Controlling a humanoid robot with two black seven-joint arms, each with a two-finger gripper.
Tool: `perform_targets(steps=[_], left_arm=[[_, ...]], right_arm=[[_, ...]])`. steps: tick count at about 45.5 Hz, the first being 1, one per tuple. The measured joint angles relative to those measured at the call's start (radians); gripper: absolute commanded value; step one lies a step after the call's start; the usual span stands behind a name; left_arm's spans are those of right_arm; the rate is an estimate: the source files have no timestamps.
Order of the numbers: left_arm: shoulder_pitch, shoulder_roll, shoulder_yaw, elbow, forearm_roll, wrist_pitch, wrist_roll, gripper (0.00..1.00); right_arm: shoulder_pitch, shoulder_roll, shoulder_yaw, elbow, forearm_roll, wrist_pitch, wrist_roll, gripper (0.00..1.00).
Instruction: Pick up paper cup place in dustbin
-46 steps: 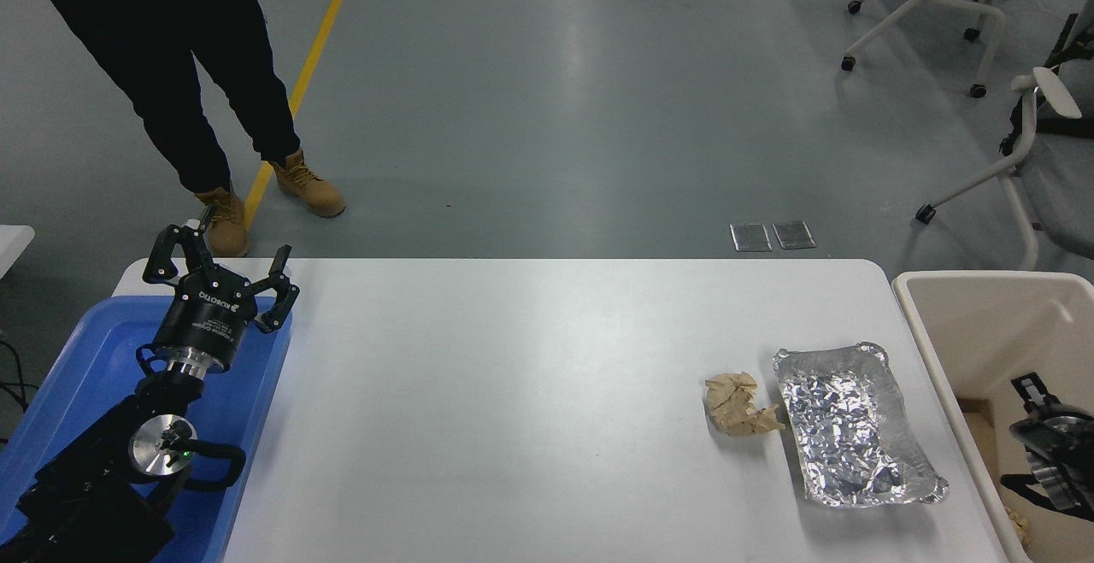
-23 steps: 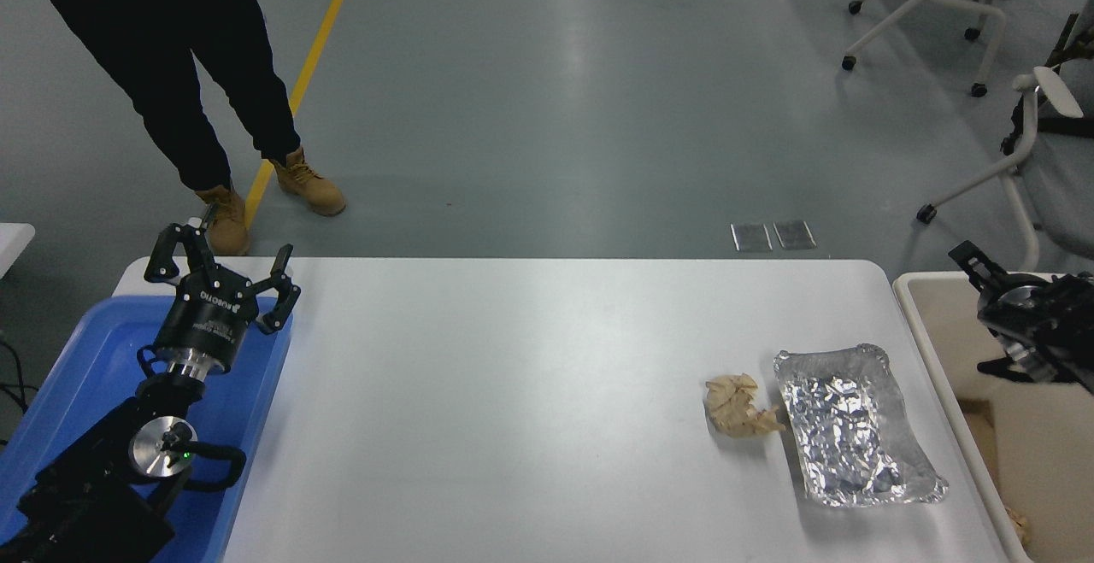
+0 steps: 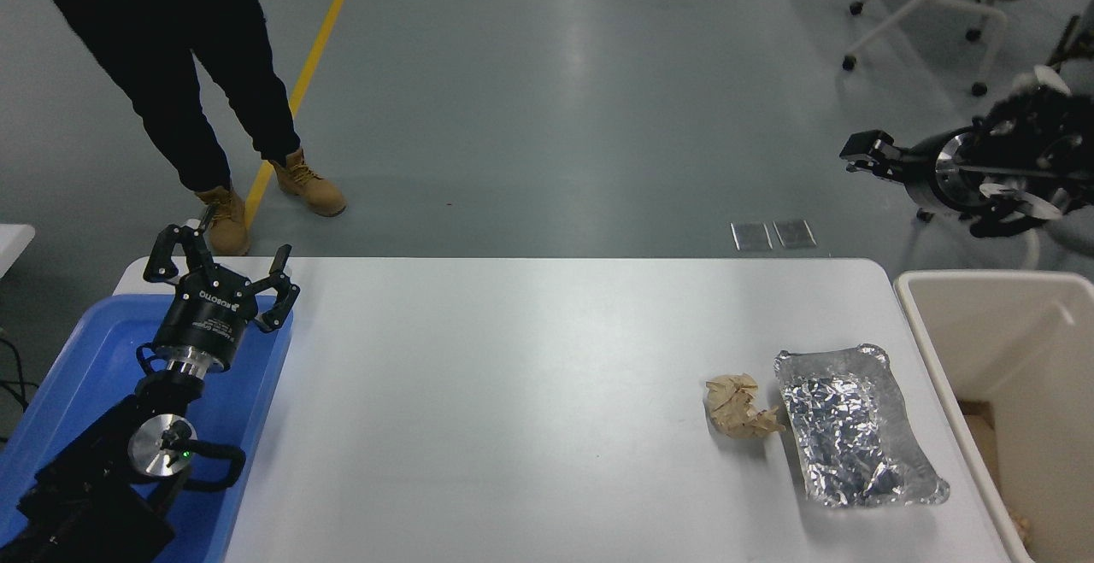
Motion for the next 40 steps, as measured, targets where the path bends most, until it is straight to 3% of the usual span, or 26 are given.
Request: perform_targets(steps=[19,40], left_arm=[[0.0,0.0,0.0,0.0,0.0,0.001,0.0,0.98],[0.0,0.001,0.0,0.001,0.001,0.002,0.0,0.98]], right_arm=[[0.42,0.009,-0.06,0.33,-0.005,0.391,-0.001,1.0],[0.592,0.063,-0.055,0.421,-0.007,0.514,-0.002,1.0]])
